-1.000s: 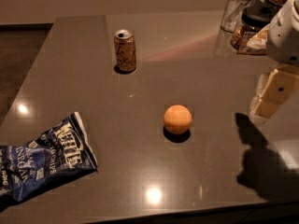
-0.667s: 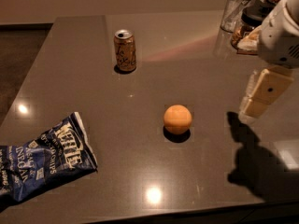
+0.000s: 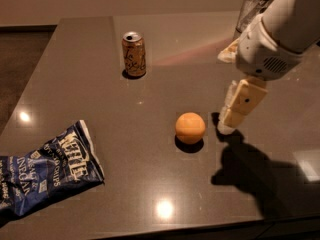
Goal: Move orange near blue chip bag
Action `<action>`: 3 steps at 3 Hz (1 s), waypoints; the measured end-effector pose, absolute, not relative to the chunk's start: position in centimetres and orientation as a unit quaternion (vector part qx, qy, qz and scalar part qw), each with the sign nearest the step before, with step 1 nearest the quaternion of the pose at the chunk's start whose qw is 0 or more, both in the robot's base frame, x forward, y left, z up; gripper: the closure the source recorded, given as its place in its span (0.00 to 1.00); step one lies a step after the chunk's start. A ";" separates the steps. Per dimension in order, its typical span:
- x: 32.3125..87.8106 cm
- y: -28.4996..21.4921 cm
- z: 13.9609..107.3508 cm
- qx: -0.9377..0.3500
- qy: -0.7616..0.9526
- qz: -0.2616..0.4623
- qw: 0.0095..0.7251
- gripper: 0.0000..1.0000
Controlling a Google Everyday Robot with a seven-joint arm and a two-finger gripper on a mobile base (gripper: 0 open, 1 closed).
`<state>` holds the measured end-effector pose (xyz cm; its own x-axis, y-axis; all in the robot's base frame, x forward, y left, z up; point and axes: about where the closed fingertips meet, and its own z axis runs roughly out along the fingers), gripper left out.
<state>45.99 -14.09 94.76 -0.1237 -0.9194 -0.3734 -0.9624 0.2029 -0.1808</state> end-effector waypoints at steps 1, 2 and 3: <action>46.1 -11.6 92.5 -0.643 0.736 0.077 0.198 0.00; 45.2 -9.9 89.8 -0.663 0.721 0.100 0.175 0.00; 44.1 -7.6 87.6 -0.684 0.702 0.113 0.163 0.04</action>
Offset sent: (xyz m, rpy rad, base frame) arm -0.0182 0.0599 -0.0792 0.0188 0.1589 0.1749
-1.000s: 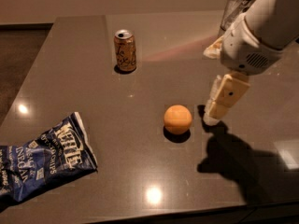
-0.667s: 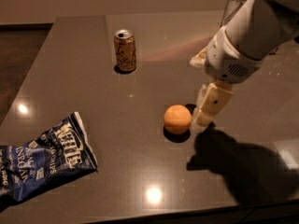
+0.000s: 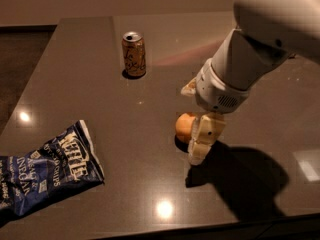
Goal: Move orange near blue chip bag
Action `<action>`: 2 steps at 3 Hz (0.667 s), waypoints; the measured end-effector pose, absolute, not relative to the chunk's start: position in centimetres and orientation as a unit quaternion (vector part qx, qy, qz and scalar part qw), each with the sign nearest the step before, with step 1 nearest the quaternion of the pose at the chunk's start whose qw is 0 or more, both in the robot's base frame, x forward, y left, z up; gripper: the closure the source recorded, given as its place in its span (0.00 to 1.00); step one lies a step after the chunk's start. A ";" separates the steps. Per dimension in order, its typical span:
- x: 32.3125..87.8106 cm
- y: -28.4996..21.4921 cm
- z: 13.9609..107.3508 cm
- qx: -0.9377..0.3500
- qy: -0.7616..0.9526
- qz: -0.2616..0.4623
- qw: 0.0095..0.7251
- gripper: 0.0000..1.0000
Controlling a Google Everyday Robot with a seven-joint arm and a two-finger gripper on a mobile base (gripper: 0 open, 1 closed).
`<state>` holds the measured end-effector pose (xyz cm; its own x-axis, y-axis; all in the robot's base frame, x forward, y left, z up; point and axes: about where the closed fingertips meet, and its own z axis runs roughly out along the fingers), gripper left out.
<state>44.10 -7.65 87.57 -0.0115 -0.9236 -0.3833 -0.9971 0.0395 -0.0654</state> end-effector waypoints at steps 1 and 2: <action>43.8 -6.9 86.6 -0.691 0.696 0.113 0.159 0.26; 44.4 -7.1 86.6 -0.689 0.698 0.114 0.159 0.57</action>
Offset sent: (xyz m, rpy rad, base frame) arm 0.0065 -0.0031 -0.0129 -0.0103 0.0027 0.0051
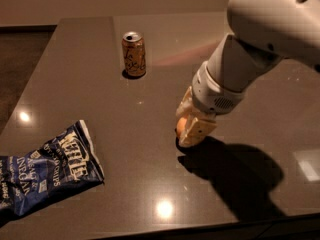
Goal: Move orange near blue chip bag
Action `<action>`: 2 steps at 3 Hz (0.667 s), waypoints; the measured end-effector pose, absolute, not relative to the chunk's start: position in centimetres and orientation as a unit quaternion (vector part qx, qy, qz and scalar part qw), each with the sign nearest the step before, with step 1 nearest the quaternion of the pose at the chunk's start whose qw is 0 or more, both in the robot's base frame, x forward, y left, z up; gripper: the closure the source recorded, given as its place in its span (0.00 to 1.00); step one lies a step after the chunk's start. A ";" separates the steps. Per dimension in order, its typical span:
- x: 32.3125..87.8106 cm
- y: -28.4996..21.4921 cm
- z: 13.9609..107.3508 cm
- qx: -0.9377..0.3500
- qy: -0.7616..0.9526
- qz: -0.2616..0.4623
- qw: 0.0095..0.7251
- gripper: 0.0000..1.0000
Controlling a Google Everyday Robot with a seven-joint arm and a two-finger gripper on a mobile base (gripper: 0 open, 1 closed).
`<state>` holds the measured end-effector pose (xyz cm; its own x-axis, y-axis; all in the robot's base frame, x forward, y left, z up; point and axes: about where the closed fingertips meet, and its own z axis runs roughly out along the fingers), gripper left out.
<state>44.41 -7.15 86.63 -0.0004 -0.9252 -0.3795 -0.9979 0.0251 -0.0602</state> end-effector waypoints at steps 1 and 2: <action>45.1 -6.7 87.4 -0.686 0.698 0.119 0.165 0.81; 45.6 -3.1 89.7 -0.697 0.674 0.145 0.197 1.00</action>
Offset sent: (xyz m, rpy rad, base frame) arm 0.0171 0.0856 0.0618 0.2157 -0.0357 0.1073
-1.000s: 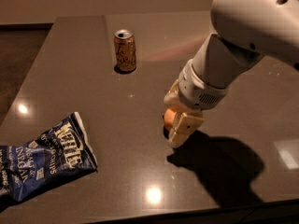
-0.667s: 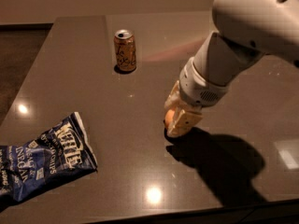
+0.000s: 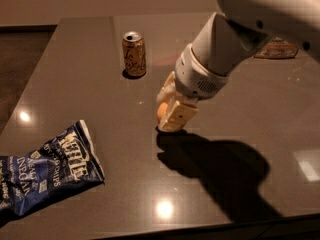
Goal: Move orange near blue chip bag
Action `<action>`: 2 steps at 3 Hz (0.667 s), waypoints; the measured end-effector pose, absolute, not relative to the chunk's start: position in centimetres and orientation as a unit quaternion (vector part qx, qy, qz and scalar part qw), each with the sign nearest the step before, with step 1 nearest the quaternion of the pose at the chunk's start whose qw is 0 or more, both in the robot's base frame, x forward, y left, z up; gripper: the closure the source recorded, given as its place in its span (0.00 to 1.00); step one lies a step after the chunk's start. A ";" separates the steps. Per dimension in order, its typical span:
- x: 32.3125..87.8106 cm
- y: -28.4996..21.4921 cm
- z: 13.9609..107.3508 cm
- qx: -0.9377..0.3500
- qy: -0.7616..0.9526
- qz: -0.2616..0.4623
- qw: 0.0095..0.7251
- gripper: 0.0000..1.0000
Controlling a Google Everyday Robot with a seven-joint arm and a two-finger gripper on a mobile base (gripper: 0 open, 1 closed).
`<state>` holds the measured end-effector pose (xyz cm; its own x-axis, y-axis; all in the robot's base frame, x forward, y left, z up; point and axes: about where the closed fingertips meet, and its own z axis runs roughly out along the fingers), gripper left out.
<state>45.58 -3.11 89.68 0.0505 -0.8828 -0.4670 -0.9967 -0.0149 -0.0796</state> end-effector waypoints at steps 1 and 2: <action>44.8 3.1 91.4 -0.718 0.631 0.190 0.225 1.00; 43.5 6.8 91.7 -0.729 0.604 0.219 0.234 1.00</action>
Offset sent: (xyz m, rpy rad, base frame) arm -0.0345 0.1394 0.0230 0.2282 0.0368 0.2259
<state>43.46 6.78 91.72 0.1742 -0.7789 -0.6025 -0.9841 -0.1600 -0.0776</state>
